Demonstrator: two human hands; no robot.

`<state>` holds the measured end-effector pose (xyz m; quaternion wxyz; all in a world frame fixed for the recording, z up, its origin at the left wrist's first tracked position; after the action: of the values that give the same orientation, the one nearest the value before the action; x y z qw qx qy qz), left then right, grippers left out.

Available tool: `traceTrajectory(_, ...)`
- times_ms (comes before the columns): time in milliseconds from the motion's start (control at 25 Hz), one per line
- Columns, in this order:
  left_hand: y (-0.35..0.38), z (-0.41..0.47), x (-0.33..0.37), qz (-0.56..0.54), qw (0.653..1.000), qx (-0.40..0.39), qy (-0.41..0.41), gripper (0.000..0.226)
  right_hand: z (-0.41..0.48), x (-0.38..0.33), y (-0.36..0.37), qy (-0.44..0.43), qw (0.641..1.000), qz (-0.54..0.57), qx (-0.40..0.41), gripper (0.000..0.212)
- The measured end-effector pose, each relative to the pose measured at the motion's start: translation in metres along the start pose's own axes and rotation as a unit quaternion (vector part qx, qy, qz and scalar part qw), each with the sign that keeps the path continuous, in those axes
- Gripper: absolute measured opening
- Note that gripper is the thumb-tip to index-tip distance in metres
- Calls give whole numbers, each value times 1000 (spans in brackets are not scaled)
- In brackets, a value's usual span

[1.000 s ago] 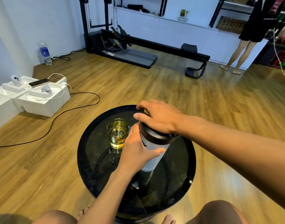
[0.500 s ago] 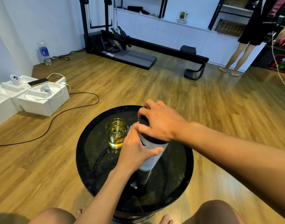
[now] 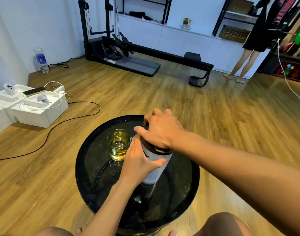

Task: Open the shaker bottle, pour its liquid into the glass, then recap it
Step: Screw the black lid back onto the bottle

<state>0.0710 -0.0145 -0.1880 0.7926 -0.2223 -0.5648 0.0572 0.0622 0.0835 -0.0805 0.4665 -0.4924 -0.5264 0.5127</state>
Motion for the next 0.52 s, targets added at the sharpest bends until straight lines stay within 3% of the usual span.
traceTrajectory(160, 3, -2, 1, 17, 999, 16, 23, 88, -12, 14, -7, -140, 989, -45, 14, 70)
traceTrajectory(360, 0, 0, 1, 9, 1000, 7, 11, 89, -2, 1, 4, -5, 999, -44, 19, 62)
traceTrajectory(520, 3, -1, 2, 6, 1000, 13, 27, 86, -13, 9, -4, -151, 986, -55, 46, 63)
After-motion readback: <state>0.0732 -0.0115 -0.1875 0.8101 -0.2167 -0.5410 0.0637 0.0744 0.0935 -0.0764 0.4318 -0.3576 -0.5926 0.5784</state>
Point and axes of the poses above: each hand's wrist, its own z-axis towards the middle knuckle, its own y-axis out of the palm, x = y × z, the point moved 2 cm from there along z, towards the middle knuckle, and after that the axes turned 7 degrees about -y, right-handed, at the moved point
